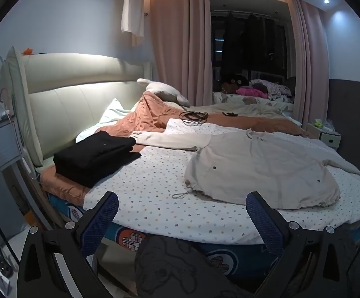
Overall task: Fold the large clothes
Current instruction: 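Move both tools toward the beige jacket lying on the bed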
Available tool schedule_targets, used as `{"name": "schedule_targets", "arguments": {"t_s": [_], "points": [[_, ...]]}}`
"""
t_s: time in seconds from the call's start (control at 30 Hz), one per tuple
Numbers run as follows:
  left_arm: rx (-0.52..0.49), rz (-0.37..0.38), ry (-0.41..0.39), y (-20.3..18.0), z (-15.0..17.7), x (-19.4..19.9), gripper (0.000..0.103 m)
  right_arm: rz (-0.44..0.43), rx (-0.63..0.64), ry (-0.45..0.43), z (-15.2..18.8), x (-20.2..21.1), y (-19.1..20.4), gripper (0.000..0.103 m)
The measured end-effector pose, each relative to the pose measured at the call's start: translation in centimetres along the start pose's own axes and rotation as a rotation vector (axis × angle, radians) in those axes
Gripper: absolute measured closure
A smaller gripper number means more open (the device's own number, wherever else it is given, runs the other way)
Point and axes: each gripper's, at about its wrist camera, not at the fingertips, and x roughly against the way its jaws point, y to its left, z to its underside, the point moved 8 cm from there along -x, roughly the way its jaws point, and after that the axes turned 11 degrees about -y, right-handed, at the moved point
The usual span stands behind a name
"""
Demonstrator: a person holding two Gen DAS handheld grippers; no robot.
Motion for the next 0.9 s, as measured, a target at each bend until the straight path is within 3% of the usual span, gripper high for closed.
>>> {"name": "schedule_targets", "arguments": {"t_s": [0.9], "points": [[0.015, 0.045, -0.068, -1.0, -1.0, 1.8, 0.0, -0.002, -0.021, -0.019, -0.2, 1.4, -0.3, 0.0]]}}
